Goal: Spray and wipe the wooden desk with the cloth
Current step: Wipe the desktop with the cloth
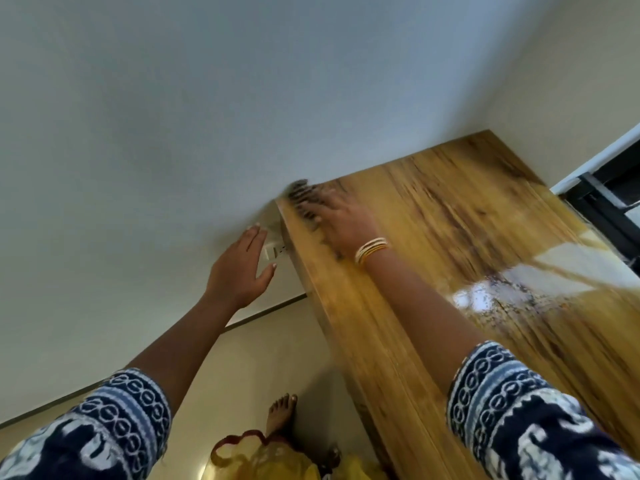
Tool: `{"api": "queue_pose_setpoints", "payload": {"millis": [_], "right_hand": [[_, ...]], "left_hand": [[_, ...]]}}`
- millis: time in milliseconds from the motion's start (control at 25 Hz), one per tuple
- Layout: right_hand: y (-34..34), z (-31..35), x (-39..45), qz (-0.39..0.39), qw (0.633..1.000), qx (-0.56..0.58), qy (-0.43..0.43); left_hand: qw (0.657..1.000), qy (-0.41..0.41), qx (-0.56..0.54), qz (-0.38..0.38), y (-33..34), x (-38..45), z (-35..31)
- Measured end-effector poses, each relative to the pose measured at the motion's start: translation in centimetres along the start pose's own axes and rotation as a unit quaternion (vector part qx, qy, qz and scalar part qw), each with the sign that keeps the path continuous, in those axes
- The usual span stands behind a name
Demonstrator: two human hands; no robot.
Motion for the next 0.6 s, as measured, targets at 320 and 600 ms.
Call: {"api": "queue_pose_setpoints", "payload": {"millis": [320, 600], "right_hand": [[-1.1, -6.5, -0.1, -0.018, 0.927, 0.018, 0.374], [0.4, 6.4, 0.7, 0.005, 1.0, -0.017, -0.002]], "left_hand": [[0.995, 0.054, 0.08, -0.023, -1.9, 0.0, 1.3], [0.996, 0.043, 0.078, 0.005, -0.8, -0.1, 1.8]]}}
Point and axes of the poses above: each hand's wrist, its own x-axis towards the middle knuckle, its own y-axis out of the palm, z = x × y, the point moved 4 cm from there along x, towards the middle knuckle
